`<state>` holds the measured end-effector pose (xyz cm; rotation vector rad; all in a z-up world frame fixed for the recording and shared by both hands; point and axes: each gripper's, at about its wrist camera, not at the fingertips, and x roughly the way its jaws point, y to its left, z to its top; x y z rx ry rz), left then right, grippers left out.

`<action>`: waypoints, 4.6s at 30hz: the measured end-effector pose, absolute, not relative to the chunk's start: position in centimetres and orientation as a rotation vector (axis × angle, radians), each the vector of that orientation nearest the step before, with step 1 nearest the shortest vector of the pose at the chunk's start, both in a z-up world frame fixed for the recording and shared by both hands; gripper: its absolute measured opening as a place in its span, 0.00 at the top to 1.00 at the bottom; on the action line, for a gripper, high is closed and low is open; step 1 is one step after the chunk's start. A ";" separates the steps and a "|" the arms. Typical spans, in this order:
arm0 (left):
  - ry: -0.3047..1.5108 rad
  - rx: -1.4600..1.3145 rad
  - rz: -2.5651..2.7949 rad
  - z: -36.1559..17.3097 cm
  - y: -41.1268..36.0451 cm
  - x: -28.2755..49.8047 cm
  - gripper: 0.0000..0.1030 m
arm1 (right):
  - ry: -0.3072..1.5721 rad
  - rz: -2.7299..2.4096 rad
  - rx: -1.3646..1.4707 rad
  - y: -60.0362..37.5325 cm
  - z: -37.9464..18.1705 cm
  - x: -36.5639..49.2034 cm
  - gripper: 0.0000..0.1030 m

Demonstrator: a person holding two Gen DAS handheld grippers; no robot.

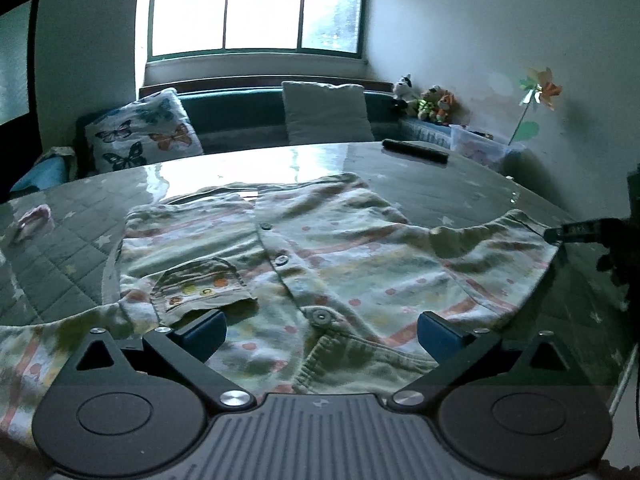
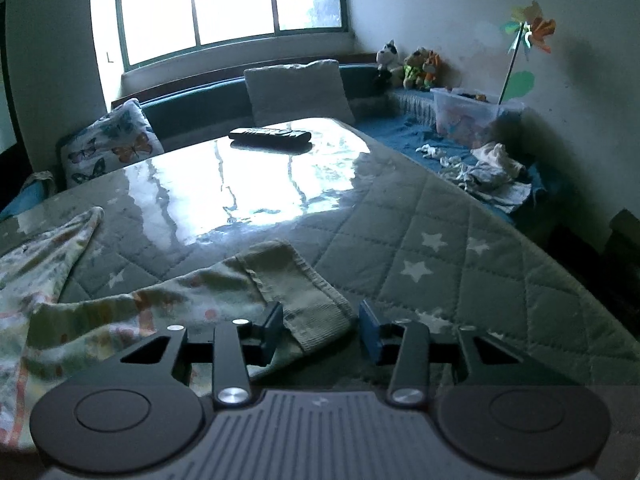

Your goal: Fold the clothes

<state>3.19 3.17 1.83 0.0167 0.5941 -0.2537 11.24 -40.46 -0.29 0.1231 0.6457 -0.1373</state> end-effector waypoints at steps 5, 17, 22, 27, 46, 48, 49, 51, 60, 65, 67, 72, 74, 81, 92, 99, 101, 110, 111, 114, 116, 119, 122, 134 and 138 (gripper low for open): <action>0.607 0.014 -0.227 1.7 3.4 3.4 0.00 | 0.629 -0.089 0.151 -39.8 1.0 10.7 0.92; 0.620 -0.001 -0.166 1.4 4.3 3.1 0.00 | 0.488 0.232 0.221 -33.9 9.8 8.9 0.93; 0.612 -0.011 -0.127 1.6 5.1 2.3 0.00 | 0.475 0.405 0.179 -28.6 11.5 8.9 0.93; 0.602 -0.027 -0.086 1.8 6.0 1.5 0.00 | 0.475 0.543 0.155 -23.4 11.8 8.9 0.93; 0.581 -0.056 0.006 2.3 8.1 0.7 0.00 | 0.587 0.798 0.103 -13.8 8.4 7.3 0.83; 0.577 -0.055 0.005 2.4 8.1 0.7 0.00 | 0.588 0.793 0.081 -14.5 8.5 7.2 0.82; 0.575 -0.054 0.005 2.4 8.1 0.8 0.00 | 0.589 0.787 0.069 -14.9 8.4 7.1 0.81; 0.570 -0.055 -0.002 2.5 8.0 0.8 0.01 | 0.599 0.769 0.038 -15.8 8.2 7.1 0.81; 0.560 -0.050 -0.060 2.7 6.7 1.6 0.25 | 0.739 0.578 -0.066 -22.0 3.3 7.3 0.80; 0.569 -0.028 -0.111 2.6 5.7 2.3 0.43 | 0.790 0.533 -0.074 -23.6 1.7 7.7 0.80; 0.577 -0.022 -0.126 2.4 5.3 2.7 0.47 | 0.780 0.532 -0.082 -23.7 2.1 7.9 0.80; 0.602 -0.016 -0.149 1.8 4.7 3.9 0.61 | 0.718 0.532 -0.081 -22.6 3.1 10.3 0.80; 0.613 -0.015 -0.157 1.6 4.5 4.4 0.61 | 0.706 0.537 -0.081 -21.8 3.0 11.4 0.80; 0.656 -0.004 -0.160 0.4 4.4 5.9 0.63 | 0.730 0.532 -0.108 -20.1 1.1 14.2 0.80; 0.664 0.006 -0.128 0.3 5.5 4.8 0.63 | 0.713 0.624 -0.153 -18.2 2.0 11.7 0.71; 0.671 0.030 -0.108 0.4 6.0 3.2 0.61 | 0.715 0.736 -0.238 -15.1 1.3 7.9 0.67; 0.674 0.035 -0.096 0.3 6.2 2.7 0.61 | 0.701 0.757 -0.264 -14.5 1.3 6.9 0.67; 0.675 -0.010 -0.020 0.5 8.4 0.9 0.61 | 0.651 0.834 -0.307 -11.8 2.2 5.2 0.67; 0.673 -0.014 -0.004 0.6 8.7 0.8 0.61 | 0.650 0.831 -0.296 -11.5 2.3 5.4 0.67; 0.675 -0.034 0.045 0.7 9.8 0.3 0.60 | 0.649 0.837 -0.299 -10.3 1.9 5.8 0.67; 0.675 -0.049 0.083 0.8 10.7 0.1 0.60 | 0.653 0.851 -0.312 -9.6 1.5 5.8 0.67; 0.666 -0.073 0.162 1.1 12.7 -0.2 0.57 | 0.639 0.870 -0.330 -8.9 1.4 5.4 0.67; 0.657 -0.089 0.254 1.4 14.9 -0.4 0.56 | 0.626 0.888 -0.332 -8.4 1.5 5.1 0.67; 0.650 -0.196 0.647 0.8 25.2 -0.3 0.56 | 0.639 0.900 -0.323 -8.1 1.5 5.2 0.67; 0.658 -0.250 0.705 0.3 27.9 0.3 0.57 | 0.642 0.905 -0.317 -7.9 1.5 5.2 0.67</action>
